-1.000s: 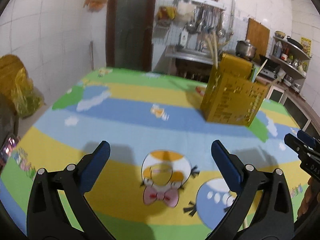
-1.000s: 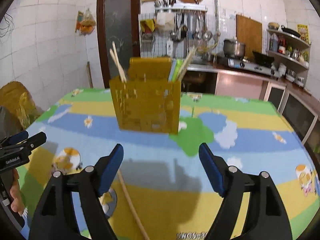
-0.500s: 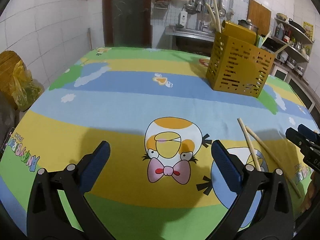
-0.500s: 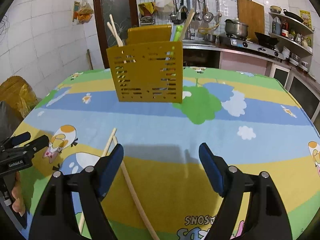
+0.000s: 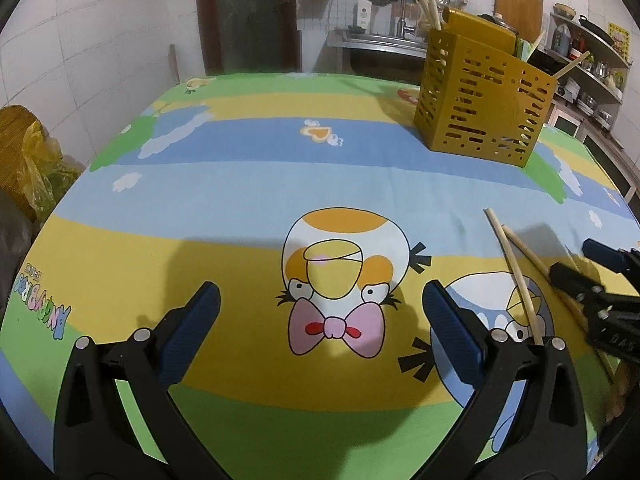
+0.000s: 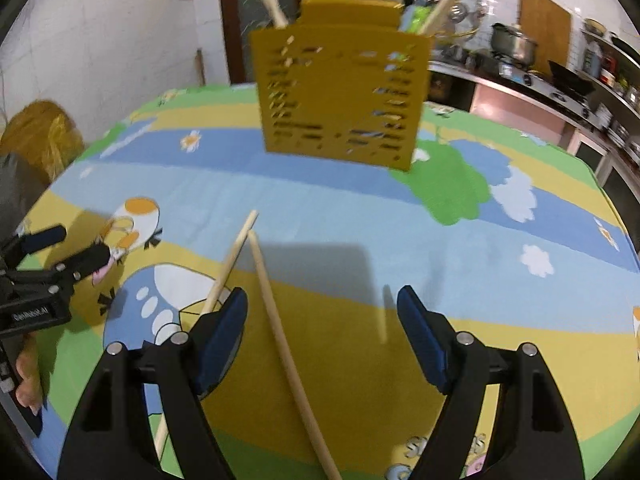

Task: Organize utensils
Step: 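Grasp a wooden chopstick with the right gripper while the left gripper grasps another chopstick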

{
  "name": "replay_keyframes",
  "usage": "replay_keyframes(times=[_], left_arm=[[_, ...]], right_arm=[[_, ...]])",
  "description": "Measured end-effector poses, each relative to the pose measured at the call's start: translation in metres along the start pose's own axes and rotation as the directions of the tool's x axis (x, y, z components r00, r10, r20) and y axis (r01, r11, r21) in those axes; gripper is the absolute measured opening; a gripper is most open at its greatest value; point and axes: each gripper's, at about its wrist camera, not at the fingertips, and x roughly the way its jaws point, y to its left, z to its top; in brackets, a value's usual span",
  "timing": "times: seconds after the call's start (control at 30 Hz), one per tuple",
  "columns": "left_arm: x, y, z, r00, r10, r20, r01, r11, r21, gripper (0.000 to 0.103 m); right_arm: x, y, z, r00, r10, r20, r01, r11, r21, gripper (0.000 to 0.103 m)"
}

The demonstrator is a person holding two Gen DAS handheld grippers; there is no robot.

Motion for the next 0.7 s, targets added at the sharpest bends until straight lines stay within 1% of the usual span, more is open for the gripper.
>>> replay_keyframes(times=[0.03, 0.07, 0.1, 0.13, 0.17, 0.2, 0.23, 0.3, 0.4, 0.5, 0.57, 0.7], left_arm=[[0.000, 0.001, 0.000, 1.000, 0.000, -0.003, 0.000, 1.000, -0.005, 0.098], [0.001, 0.001, 0.001, 1.000, -0.001, -0.005, 0.001, 1.000, -0.007, 0.098], [0.002, 0.002, 0.001, 1.000, -0.002, -0.008, 0.002, 1.000, -0.011, 0.098], [0.003, 0.003, 0.001, 1.000, -0.003, -0.011, 0.003, 1.000, -0.014, 0.098], [0.003, 0.003, 0.001, 1.000, -0.004, -0.013, 0.004, 1.000, -0.015, 0.098], [0.003, 0.003, 0.001, 1.000, -0.004, -0.013, 0.004, 1.000, -0.015, 0.098], [0.004, 0.002, 0.002, 1.000, -0.003, -0.014, 0.002, 1.000, -0.014, 0.098], [0.004, 0.000, 0.002, 1.000, 0.002, -0.013, -0.002, 1.000, -0.011, 0.098], [0.002, -0.004, 0.005, 1.000, 0.007, -0.009, -0.007, 1.000, -0.001, 0.098], [-0.002, -0.011, 0.009, 1.000, 0.000, -0.001, 0.000, 1.000, 0.011, 0.098], [-0.005, -0.014, 0.011, 1.000, -0.008, 0.008, 0.008, 1.000, 0.014, 0.098], [-0.008, -0.024, 0.017, 1.000, -0.023, 0.014, 0.022, 1.000, 0.013, 0.098]], right_arm=[[0.003, 0.002, 0.001, 1.000, 0.004, -0.012, -0.004, 1.000, -0.007, 0.071], [0.009, 0.004, 0.002, 0.999, 0.013, -0.034, -0.013, 1.000, -0.018, 0.057], [0.013, 0.006, 0.003, 0.999, 0.021, -0.050, -0.022, 1.000, -0.022, 0.052], [0.014, 0.005, 0.004, 0.999, 0.025, -0.045, -0.026, 0.999, -0.019, 0.049], [0.015, 0.005, 0.006, 0.998, 0.034, -0.047, -0.035, 0.999, -0.011, 0.043], [0.016, 0.004, 0.008, 0.998, 0.038, -0.047, -0.038, 0.999, -0.007, 0.032], [0.017, 0.005, 0.009, 0.998, 0.042, -0.049, -0.043, 0.999, -0.005, 0.028], [0.017, 0.005, 0.009, 0.999, 0.026, -0.043, -0.026, 1.000, -0.003, 0.013], [0.017, -0.001, 0.010, 0.999, 0.019, -0.046, -0.018, 0.999, 0.028, 0.006], [0.016, -0.012, 0.009, 0.999, 0.005, -0.054, -0.001, 0.997, 0.073, 0.006], [0.013, -0.019, 0.007, 0.998, -0.040, -0.054, 0.044, 0.996, 0.083, 0.006], [0.008, -0.039, 0.004, 0.997, -0.056, -0.057, 0.064, 0.989, 0.132, 0.006]])
